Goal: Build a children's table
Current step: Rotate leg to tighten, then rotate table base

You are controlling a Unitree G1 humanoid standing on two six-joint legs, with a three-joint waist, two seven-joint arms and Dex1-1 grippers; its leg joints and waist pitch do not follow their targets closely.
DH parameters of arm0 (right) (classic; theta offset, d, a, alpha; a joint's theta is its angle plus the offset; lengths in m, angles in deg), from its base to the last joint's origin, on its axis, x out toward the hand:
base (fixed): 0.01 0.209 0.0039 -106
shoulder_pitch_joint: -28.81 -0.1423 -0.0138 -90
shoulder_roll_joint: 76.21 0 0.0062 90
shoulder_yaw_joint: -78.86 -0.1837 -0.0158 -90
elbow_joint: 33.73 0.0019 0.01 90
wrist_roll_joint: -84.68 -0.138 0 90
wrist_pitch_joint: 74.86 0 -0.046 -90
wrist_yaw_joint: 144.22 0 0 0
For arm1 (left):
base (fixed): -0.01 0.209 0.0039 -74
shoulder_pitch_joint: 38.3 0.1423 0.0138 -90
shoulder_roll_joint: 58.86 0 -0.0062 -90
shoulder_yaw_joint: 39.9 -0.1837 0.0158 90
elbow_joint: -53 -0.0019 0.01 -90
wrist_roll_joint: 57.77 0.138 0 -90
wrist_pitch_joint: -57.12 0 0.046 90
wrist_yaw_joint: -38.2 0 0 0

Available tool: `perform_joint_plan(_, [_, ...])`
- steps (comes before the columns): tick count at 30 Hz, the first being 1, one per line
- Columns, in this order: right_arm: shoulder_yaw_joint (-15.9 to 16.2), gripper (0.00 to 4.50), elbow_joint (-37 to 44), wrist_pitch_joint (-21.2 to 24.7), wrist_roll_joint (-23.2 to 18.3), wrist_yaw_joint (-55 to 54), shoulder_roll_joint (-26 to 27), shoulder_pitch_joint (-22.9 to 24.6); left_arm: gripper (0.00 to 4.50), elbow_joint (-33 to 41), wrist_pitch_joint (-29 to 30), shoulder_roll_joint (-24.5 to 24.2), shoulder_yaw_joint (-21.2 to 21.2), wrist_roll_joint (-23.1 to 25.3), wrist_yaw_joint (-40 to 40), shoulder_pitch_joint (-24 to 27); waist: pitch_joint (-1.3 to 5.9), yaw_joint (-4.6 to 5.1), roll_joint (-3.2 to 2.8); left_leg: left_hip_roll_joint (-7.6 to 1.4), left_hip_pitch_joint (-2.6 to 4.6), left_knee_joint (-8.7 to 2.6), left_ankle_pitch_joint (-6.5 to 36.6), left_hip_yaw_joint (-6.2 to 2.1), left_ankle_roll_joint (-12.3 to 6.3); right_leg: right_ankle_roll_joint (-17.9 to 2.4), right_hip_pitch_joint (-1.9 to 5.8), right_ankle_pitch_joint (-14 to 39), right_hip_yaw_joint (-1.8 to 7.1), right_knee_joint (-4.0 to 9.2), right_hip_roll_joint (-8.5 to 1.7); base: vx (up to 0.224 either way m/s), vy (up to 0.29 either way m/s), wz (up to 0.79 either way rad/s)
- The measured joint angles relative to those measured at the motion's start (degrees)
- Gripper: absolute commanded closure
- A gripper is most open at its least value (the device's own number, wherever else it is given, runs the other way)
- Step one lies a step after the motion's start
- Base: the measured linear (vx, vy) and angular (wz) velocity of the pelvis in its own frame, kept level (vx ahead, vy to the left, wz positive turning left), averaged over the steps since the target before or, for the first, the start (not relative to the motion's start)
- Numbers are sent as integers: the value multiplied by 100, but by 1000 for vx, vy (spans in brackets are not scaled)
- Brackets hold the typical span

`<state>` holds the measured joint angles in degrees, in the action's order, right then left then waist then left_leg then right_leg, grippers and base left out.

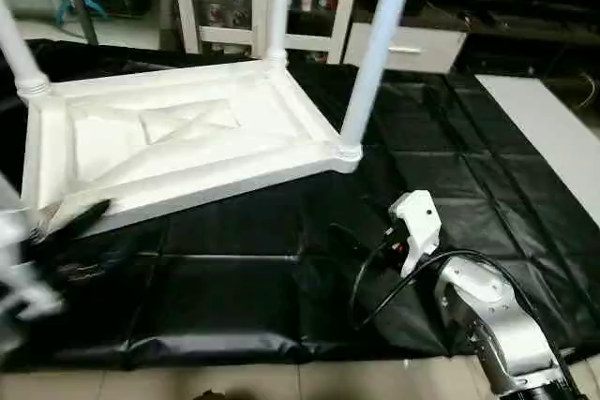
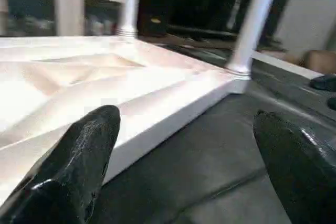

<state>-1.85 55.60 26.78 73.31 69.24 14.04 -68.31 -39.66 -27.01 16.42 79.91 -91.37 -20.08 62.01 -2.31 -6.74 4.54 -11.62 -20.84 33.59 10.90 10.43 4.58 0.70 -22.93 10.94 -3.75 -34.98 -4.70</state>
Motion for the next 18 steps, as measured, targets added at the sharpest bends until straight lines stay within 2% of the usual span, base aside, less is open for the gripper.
perform_joint_plan(4, [5, 54, -24, -73, 1, 60, 5, -50, 3, -232, -26, -142, 440, -45, -131, 183, -3, -14, 52, 0, 12, 2, 0, -1, 1, 3, 14, 2, 3, 0, 2, 0, 0, 0])
perform_joint_plan(7, [6, 54, -78, -89, 1, 68, 0, -74, 3, -316, -96, -330, 596, -62, -224, 286, -6, -5, 56, 0, 49, -1, 0, -1, 1, 6, 39, 3, 7, 0, 4, 0, 0, 0])
perform_joint_plan(11, [6, 54, -111, -108, 2, 71, -2, -78, 3, -776, -362, -692, 885, -54, -309, 333, -9, 10, 58, 0, 83, -8, 2, -34, 4, 9, 65, 5, 8, 3, 23, 0, 0, 0])
perform_joint_plan(14, [6, 54, -191, -111, 5, 72, 0, -80, 3, -1068, -573, -761, 1089, -41, -307, 186, -13, -2, 62, 2, 86, -8, 2, -42, 5, 8, 69, 5, 8, 4, 25, 0, 0, 0])
perform_joint_plan(18, [10, 54, -224, -130, 22, 77, 32, -150, 3, -1293, -821, -914, 1104, 66, -162, -184, -17, -40, 72, 2, 88, -5, 2, -48, 6, 6, 80, 4, 8, 3, 28, 0, 0, 0])
